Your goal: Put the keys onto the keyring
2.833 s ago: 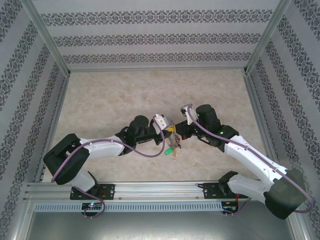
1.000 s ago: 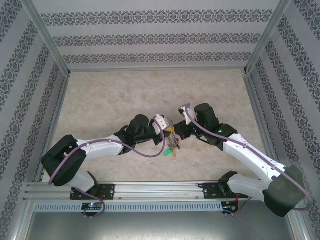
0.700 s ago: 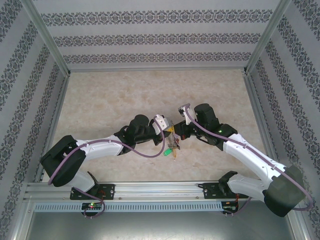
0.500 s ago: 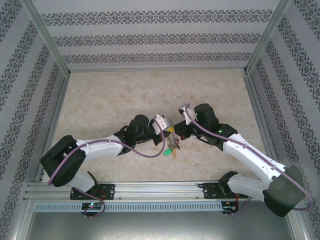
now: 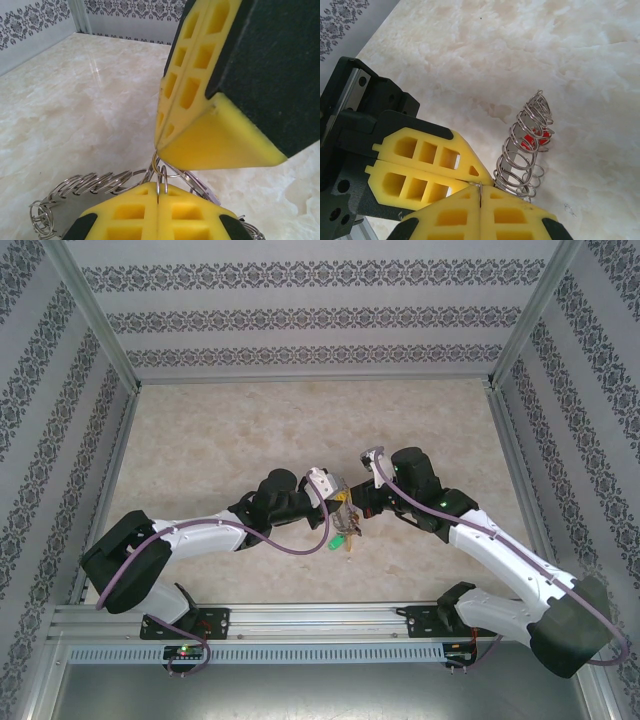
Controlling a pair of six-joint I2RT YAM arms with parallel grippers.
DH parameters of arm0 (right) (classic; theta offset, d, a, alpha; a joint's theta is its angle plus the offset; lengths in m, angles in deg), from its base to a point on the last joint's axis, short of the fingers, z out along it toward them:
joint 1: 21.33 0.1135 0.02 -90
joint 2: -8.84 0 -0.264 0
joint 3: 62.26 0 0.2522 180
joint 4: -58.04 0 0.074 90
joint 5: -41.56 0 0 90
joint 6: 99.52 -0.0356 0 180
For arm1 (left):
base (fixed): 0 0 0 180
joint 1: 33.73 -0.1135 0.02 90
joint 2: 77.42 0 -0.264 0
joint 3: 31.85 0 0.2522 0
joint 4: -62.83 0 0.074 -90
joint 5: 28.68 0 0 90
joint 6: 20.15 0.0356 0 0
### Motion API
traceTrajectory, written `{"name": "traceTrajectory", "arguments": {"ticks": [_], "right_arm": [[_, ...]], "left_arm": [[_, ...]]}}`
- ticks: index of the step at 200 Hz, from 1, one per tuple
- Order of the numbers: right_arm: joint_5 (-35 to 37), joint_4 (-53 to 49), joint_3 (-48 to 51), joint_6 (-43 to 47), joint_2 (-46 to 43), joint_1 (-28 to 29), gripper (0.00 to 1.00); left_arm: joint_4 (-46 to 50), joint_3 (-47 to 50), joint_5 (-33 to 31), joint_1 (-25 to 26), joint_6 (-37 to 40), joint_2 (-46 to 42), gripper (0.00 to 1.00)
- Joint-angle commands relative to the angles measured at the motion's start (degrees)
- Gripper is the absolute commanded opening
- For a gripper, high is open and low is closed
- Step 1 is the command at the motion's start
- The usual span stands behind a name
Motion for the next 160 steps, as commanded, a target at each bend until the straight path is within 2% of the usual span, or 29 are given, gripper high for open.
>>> {"name": "traceTrajectory", "arguments": {"ticks": [1,29,65,102,160], "right_arm": [[1.00,0.30,0.00,-0.98,-1.37,-0.83,0.00],[0.91,0.09,-0.11,-0.78,-1.46,-0.88,0.00],[-3.03,1.30,-0.49,-0.01,-1.55,-0.70,0.00],[-4.90,1.48,-1.36,0.67,-1.13,-0.53,0.00],[-6.84,1.51,-1.97,1.33,-0.36,0.09,0.00]], "left_arm": [[-3.62,0.31,-0.65,0.60,-1.46,-1.17,0.00],[-4.48,0.50,-0.78,0.62,-1.84,-0.87,0.00],[-2.83,-0.40,-0.52,0.54,-1.19,-0.56,0.00],[-0.13,-1.69,0.22,0.65,-0.26,-0.44,0.10],[0.82,-2.40,0.20,0.58,0.55,-0.24,0.16]]}}
